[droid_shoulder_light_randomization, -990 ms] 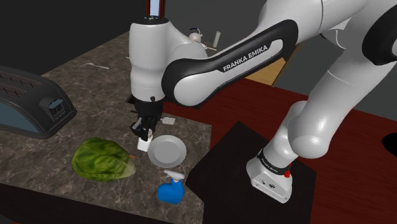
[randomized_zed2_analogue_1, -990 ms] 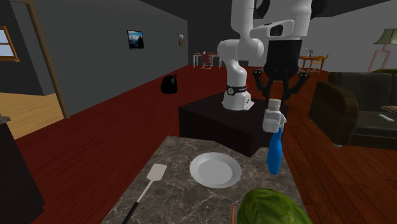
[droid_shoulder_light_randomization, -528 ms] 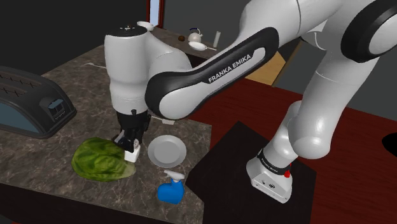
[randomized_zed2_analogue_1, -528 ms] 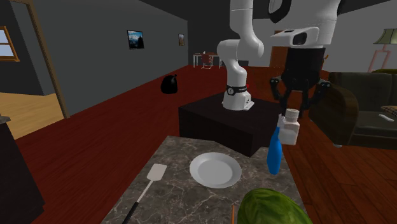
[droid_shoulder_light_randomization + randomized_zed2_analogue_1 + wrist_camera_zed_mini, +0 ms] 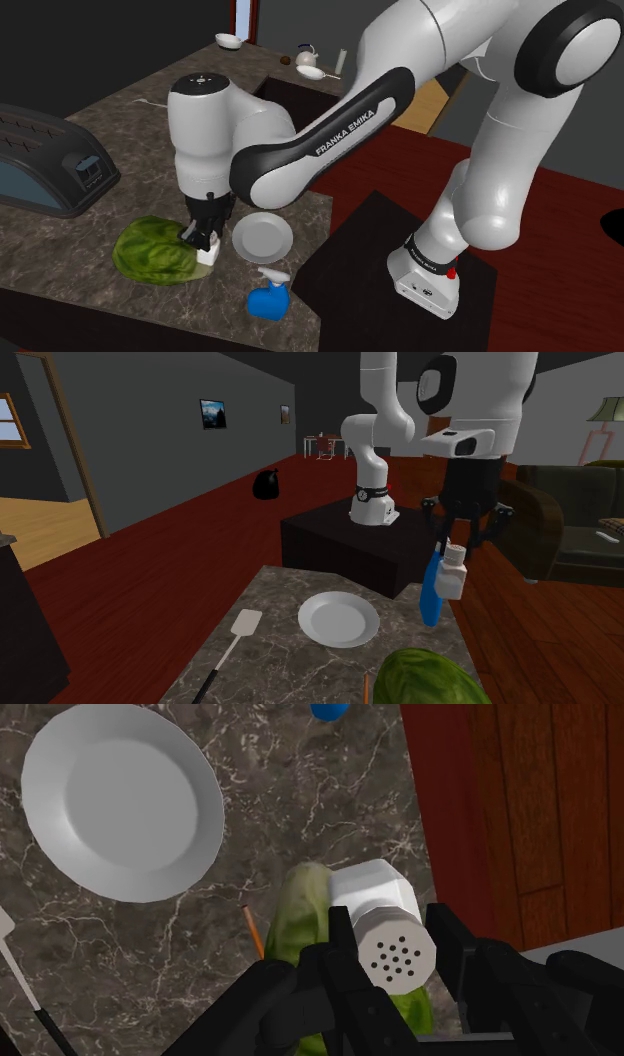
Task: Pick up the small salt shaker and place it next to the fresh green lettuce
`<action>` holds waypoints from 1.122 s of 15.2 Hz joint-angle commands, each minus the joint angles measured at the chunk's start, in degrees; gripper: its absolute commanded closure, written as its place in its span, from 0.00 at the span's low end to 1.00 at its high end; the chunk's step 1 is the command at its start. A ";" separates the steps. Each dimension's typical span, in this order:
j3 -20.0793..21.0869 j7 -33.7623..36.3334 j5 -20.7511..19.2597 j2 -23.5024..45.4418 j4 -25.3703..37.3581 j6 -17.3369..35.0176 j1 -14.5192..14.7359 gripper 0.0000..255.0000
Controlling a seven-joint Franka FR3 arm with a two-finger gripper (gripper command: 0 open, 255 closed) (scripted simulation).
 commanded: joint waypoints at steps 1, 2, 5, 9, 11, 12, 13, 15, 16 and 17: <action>-0.30 0.50 -0.79 1.06 -0.42 1.36 0.23 1.00; -0.47 0.76 -1.19 1.60 -0.59 2.00 0.36 1.00; -1.02 1.57 -2.43 3.29 -1.02 3.90 0.79 1.00; -1.90 2.69 -4.14 5.63 -1.40 6.36 1.46 1.00; -2.40 3.26 -5.02 6.85 -1.51 7.56 1.84 1.00; -2.66 3.55 -5.46 7.46 -1.55 8.15 2.04 1.00; -2.93 3.84 -5.91 8.08 -1.57 8.73 2.24 1.00; -3.50 4.41 -6.79 9.33 -1.58 9.89 2.67 1.00; -3.80 4.70 -7.23 9.97 -1.56 10.46 2.89 1.00; -4.10 4.99 -7.67 10.60 -1.53 11.02 3.12 1.00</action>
